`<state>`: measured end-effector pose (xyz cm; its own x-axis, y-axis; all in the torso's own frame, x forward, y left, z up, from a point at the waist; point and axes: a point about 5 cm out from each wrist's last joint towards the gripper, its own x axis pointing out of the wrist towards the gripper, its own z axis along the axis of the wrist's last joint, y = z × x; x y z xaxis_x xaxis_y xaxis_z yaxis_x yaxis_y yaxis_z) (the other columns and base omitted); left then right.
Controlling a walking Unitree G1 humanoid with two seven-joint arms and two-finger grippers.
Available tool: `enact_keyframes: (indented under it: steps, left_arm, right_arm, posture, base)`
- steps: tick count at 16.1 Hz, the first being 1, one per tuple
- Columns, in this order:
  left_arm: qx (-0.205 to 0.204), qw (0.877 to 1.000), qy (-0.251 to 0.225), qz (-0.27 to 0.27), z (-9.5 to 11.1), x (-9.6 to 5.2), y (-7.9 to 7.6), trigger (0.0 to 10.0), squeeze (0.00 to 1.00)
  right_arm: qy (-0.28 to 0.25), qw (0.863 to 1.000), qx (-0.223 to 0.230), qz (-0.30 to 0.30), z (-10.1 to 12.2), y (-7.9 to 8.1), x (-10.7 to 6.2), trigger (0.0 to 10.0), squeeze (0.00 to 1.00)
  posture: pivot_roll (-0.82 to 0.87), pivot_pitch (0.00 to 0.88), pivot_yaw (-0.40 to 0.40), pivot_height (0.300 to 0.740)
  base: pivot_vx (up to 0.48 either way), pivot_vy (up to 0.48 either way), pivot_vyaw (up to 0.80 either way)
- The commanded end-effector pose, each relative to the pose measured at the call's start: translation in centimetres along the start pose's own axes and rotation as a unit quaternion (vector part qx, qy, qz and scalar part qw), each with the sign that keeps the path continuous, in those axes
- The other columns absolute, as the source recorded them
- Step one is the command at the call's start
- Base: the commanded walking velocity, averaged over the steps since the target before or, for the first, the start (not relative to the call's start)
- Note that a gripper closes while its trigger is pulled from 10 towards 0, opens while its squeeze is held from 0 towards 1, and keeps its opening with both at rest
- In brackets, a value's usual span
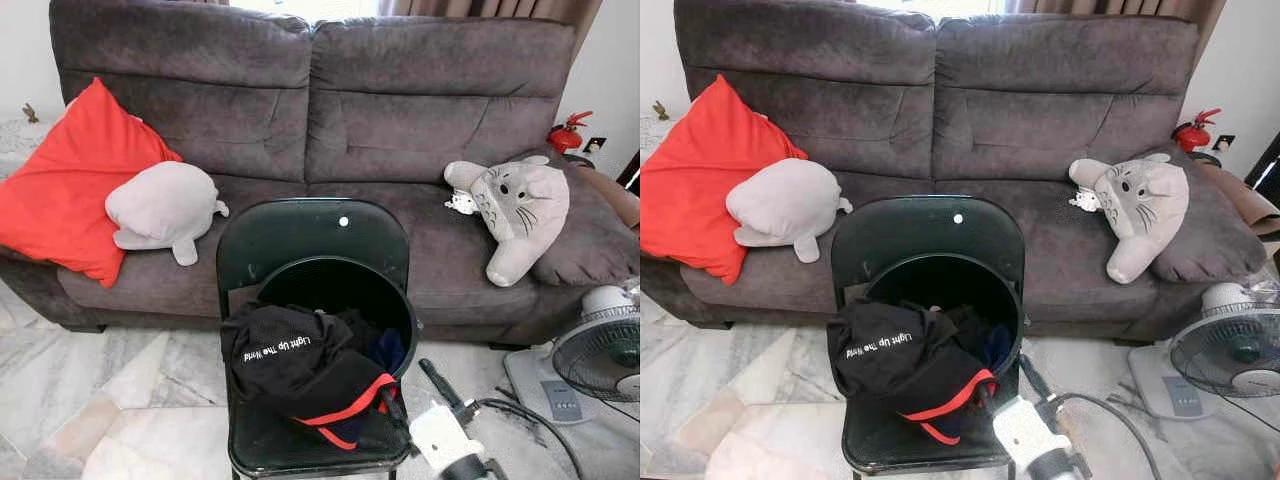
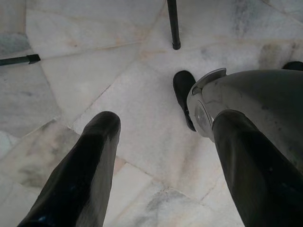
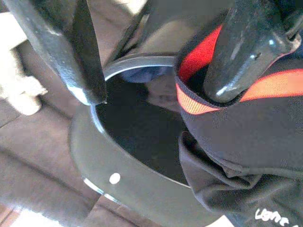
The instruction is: Hang hanger
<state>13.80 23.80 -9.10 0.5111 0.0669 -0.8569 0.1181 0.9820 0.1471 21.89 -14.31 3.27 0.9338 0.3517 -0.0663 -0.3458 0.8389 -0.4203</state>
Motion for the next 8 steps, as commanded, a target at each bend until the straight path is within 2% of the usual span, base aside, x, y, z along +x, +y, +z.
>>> enact_keyframes:
  steps: [1, 3, 8]
  left_arm:
    - [0.012, 1.0, 0.012, -0.001, -0.6, -0.1, 0.2, 10.0, 0.0]
    - [0.016, 1.0, 0.013, -0.001, -0.6, -0.1, 0.2, 10.0, 0.0]
    - [0.019, 1.0, 0.015, -0.001, -0.6, -0.2, 0.3, 10.0, 0.0]
  right_arm:
    - [0.007, 1.0, 0.022, 0.018, -0.3, 0.6, 0.0, 10.0, 0.0]
    - [0.017, 0.998, 0.028, 0.045, -0.9, 1.4, 0.6, 10.0, 0.0]
    - [0.029, 0.996, 0.036, 0.082, -1.6, 1.0, 1.0, 10.0, 0.0]
  posture:
    - [-0.02, 0.081, 0.005, 0.74]
    - [0.0, 0.081, 0.007, 0.74]
    - [0.0, 0.084, 0.01, 0.74]
  base:
    - [0.0, 0.0, 0.0]
    - [0.0, 0.0, 0.0]
    - [0.0, 0.0, 0.0]
